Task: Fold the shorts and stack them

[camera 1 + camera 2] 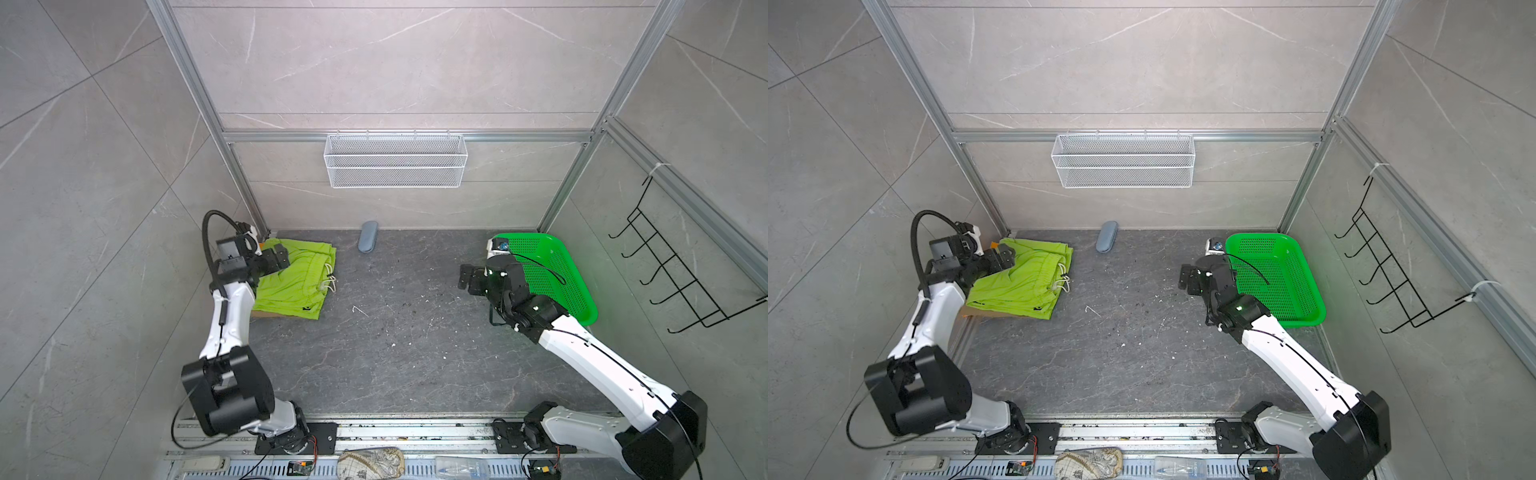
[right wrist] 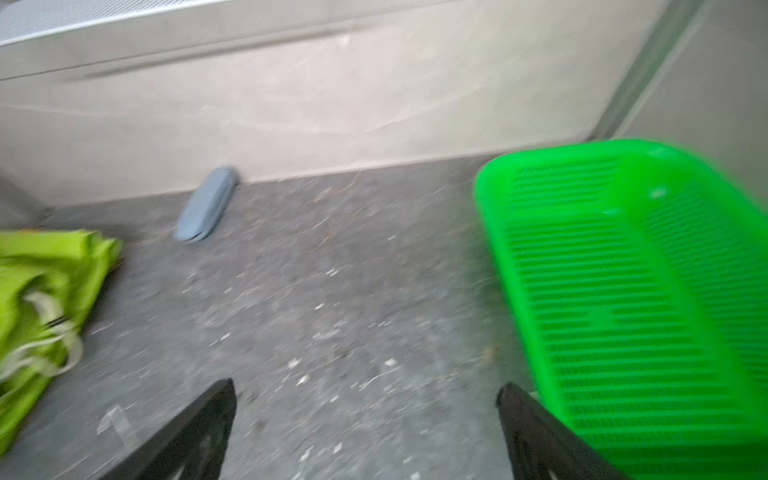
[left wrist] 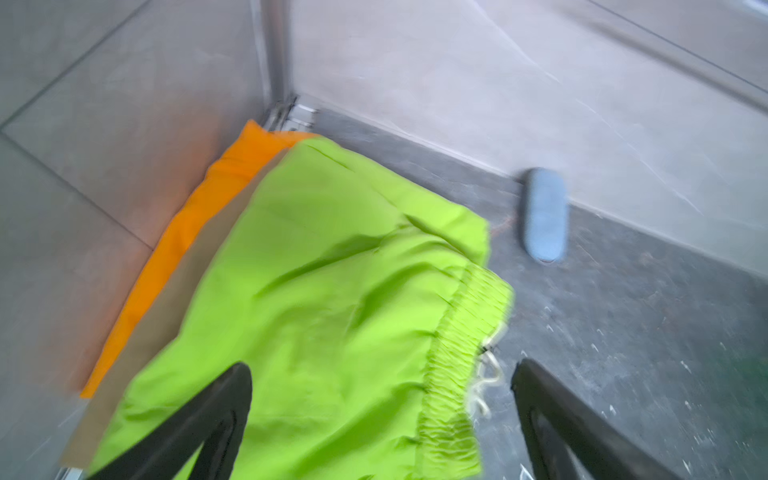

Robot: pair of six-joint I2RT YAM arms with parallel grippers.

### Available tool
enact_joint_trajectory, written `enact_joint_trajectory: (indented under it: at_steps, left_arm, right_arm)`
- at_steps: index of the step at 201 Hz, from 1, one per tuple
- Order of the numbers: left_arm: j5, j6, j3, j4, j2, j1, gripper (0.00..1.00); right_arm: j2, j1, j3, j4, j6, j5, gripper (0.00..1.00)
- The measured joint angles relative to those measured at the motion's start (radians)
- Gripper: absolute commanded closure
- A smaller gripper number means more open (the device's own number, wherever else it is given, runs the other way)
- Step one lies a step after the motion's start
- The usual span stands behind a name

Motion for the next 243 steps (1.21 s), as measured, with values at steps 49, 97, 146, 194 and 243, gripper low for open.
enact_joint_trajectory:
  at_steps: [49,97,146,194,243]
  left_arm:
    - [-0.187,-0.022,-0.424,0.336,-0.204,-0.148,0.0]
    - [-0.376,-0.058,-0.718,0.529,-0.167,-0.172,0.0]
    - [-0.403,-0.045,-0.814,0.735,-0.108,-0.173,0.0]
    - [-0.371,-0.014,-0.824,0.923,-0.012,-0.173,0.0]
    - [-0.291,0.032,-0.805,0.952,0.072,-0.182,0.0]
  right_arm:
    - [0.03,-0.104,-0.195,0.128,-0.089,0.319,0.01]
    - [0.125,-0.158,-0.366,0.326,-0.153,0.465,0.01]
    - [0.203,-0.164,-0.502,0.64,-0.241,0.467,0.01]
    - [0.247,-0.179,-0.594,0.88,-0.283,0.442,0.0]
    - [0.282,-0.192,-0.677,1.163,-0.312,0.396,0.0]
